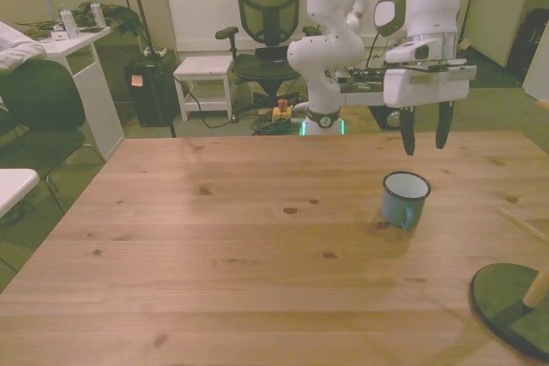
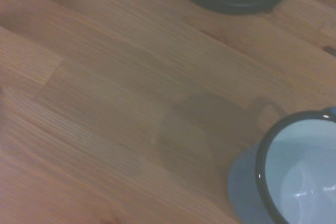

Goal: Unload the mug

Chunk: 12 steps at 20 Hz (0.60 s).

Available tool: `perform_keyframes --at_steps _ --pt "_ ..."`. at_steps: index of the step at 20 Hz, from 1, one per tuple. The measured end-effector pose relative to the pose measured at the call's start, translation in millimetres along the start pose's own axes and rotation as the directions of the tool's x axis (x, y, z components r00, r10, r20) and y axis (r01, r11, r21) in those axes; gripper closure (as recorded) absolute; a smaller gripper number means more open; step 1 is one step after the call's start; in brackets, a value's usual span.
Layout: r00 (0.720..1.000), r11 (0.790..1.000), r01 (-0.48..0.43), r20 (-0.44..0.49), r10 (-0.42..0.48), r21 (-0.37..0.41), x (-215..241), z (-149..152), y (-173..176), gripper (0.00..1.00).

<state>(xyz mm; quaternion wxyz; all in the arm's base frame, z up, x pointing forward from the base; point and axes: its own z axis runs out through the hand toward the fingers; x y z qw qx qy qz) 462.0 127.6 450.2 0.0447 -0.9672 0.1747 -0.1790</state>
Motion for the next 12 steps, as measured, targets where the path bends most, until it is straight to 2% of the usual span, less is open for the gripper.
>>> perform_keyframes --at_steps 4,8,12 --pt "0.998 0.998 -0.059 0.021 0.059 0.01 -13 3 18 0.0" --pt "0.988 0.988 -0.147 0.061 0.144 0.04 -5 5 34 0.0" --pt "0.984 0.986 -0.161 0.086 0.157 0.042 2 7 50 0.0"
